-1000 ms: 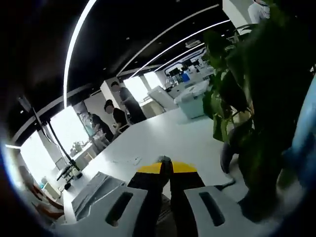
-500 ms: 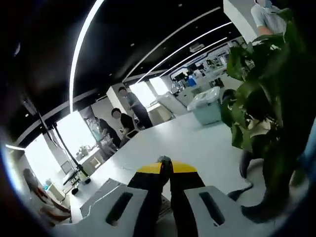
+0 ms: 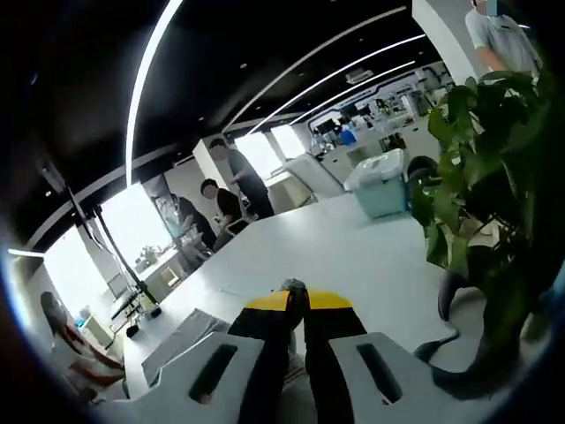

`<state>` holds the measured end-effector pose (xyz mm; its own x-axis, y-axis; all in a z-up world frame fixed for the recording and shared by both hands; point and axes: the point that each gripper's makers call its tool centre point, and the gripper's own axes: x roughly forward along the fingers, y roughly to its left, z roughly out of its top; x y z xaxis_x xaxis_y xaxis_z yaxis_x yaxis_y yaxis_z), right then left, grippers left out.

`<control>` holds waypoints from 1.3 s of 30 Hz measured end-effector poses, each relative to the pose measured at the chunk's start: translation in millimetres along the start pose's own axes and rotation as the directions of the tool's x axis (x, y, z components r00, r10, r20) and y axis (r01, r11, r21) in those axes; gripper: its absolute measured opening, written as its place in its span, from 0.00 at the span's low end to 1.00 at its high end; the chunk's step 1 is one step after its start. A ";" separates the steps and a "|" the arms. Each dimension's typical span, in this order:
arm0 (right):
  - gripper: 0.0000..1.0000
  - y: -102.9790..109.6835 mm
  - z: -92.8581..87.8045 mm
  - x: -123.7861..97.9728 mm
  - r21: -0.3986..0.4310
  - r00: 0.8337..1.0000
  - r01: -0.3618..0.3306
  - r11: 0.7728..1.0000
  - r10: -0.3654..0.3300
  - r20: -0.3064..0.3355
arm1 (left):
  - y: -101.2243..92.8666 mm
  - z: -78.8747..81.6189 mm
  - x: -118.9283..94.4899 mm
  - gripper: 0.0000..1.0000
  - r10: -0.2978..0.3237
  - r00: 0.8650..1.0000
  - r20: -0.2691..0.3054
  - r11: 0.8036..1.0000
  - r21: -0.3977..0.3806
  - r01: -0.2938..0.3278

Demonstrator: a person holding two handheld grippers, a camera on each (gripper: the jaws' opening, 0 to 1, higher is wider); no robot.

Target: Fold the towel on the table until its edges align and the towel forms a compact rectangular stack.

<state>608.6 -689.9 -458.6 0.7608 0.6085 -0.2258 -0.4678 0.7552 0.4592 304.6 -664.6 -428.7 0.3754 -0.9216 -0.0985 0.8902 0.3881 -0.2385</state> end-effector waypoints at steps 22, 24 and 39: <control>0.01 71.4 5.3 47.9 -0.009 1.000 0.003 1.000 -0.003 0.020 | 31.0 24.5 -90.0 0.03 -0.064 0.998 0.010 0.998 -0.020 0.064; 0.01 80.0 3.2 55.8 -0.013 1.000 -0.001 1.000 0.001 0.014 | 34.4 25.2 -98.7 0.03 -0.062 0.998 0.010 0.998 -0.019 0.063; 0.01 133.8 -11.8 100.4 -0.018 1.000 -0.026 0.999 0.026 -0.018 | 61.5 27.6 -154.2 0.03 -0.035 0.999 0.036 0.999 -0.035 0.037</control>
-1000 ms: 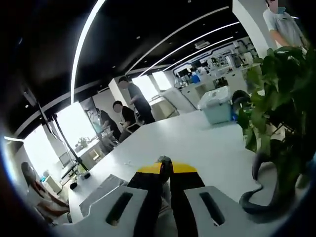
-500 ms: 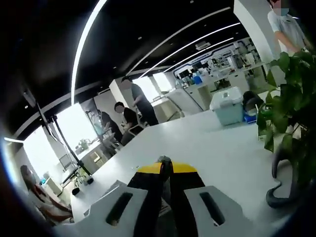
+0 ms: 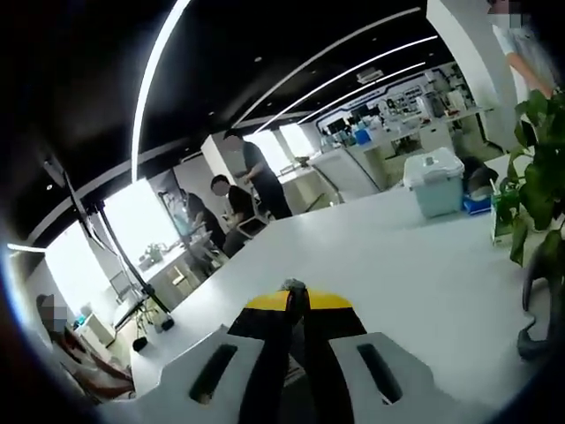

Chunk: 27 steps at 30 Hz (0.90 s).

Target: Fold the towel on the table until its edges align and the towel forms a compact rectangular stack.

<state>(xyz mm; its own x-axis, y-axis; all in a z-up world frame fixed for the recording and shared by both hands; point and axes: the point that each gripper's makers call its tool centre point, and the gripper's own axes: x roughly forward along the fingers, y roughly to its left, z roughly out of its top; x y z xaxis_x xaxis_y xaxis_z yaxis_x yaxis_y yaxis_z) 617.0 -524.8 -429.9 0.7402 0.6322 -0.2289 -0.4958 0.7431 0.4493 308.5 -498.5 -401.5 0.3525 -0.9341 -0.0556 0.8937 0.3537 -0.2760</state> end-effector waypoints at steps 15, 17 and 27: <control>0.01 31.8 -6.0 20.7 0.014 1.000 -0.009 1.000 0.009 0.005 | 17.4 3.5 -40.8 0.03 0.021 1.000 0.010 1.000 0.005 -0.021; 0.01 35.7 -7.6 23.4 0.014 1.000 -0.009 1.000 0.009 0.006 | 18.8 3.5 -44.4 0.03 0.020 1.000 0.009 1.000 0.006 -0.020; 0.01 54.7 -7.3 37.4 0.003 1.000 -0.019 1.000 0.019 0.000 | 26.1 6.2 -62.9 0.03 0.027 0.999 0.017 1.000 0.014 -0.027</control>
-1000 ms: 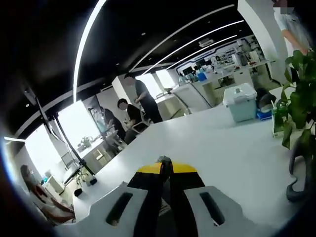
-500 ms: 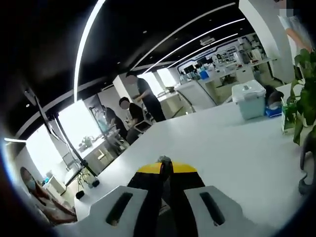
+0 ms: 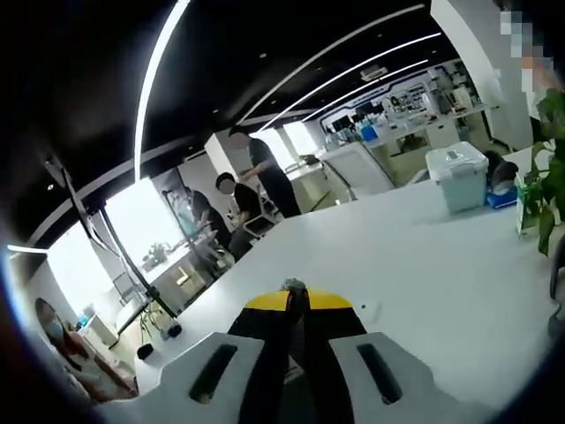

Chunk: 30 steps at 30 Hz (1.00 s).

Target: Fold the towel on the table until its edges align and the towel forms a compact rectangular stack.

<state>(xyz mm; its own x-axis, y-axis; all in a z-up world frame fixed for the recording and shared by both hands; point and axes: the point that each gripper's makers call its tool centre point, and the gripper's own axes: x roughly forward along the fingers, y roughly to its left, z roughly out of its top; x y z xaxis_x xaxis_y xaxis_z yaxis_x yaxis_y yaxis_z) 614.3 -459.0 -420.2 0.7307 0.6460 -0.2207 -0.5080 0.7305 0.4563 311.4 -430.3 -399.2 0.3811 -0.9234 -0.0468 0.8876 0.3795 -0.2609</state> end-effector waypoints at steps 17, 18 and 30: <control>0.01 27.1 4.5 17.6 -0.041 1.000 0.000 0.999 -0.001 -0.016 | 10.2 8.2 -27.0 0.03 -0.003 0.999 0.035 1.000 -0.002 0.003; 0.01 28.1 4.3 18.6 -0.047 1.000 0.001 0.999 -0.002 -0.019 | 10.9 8.9 -29.3 0.03 -0.004 0.999 0.040 1.000 -0.003 0.005; 0.01 44.2 -11.9 43.6 -0.058 0.997 -0.013 0.998 0.008 -0.072 | 21.8 4.7 -54.8 0.03 0.026 0.999 0.048 0.999 -0.025 -0.024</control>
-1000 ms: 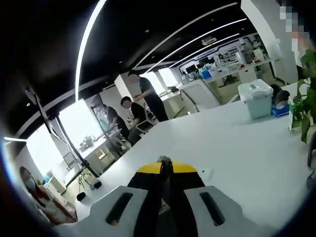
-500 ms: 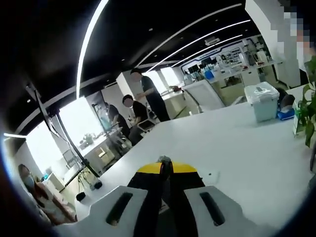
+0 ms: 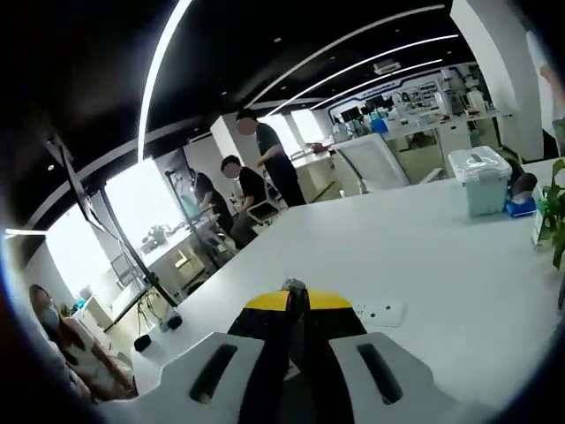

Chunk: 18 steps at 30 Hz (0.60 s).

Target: Fold the towel on the table until its edges align and the towel forms a compact rectangular stack.

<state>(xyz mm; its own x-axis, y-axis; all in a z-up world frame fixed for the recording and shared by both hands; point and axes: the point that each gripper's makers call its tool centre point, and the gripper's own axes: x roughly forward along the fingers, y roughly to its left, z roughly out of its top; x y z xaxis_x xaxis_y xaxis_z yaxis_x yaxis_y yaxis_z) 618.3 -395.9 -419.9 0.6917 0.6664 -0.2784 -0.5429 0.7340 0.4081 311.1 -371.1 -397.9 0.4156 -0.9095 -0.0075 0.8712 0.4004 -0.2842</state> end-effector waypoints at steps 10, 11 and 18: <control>0.01 21.6 -8.6 21.4 -0.007 0.999 -0.030 1.000 0.029 -0.027 | 10.4 -2.3 -20.0 0.03 0.044 0.999 0.003 0.999 -0.027 -0.044; 0.01 23.3 -9.0 22.4 -0.006 0.999 -0.032 0.999 0.031 -0.027 | 11.3 -1.9 -22.0 0.03 0.048 0.999 0.005 0.998 -0.029 -0.048; 0.01 35.6 -14.9 31.2 -0.016 0.998 -0.049 0.999 0.048 -0.049 | 13.6 -4.6 -34.3 0.03 0.068 0.998 0.002 0.997 -0.033 -0.068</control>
<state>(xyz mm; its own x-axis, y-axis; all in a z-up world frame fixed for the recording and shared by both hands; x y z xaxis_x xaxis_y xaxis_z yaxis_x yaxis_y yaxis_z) 613.4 -347.0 -427.0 0.6408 0.7063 -0.3007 -0.5836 0.7027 0.4069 307.5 -335.0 -405.9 0.4744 -0.8800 -0.0250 0.8318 0.4574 -0.3145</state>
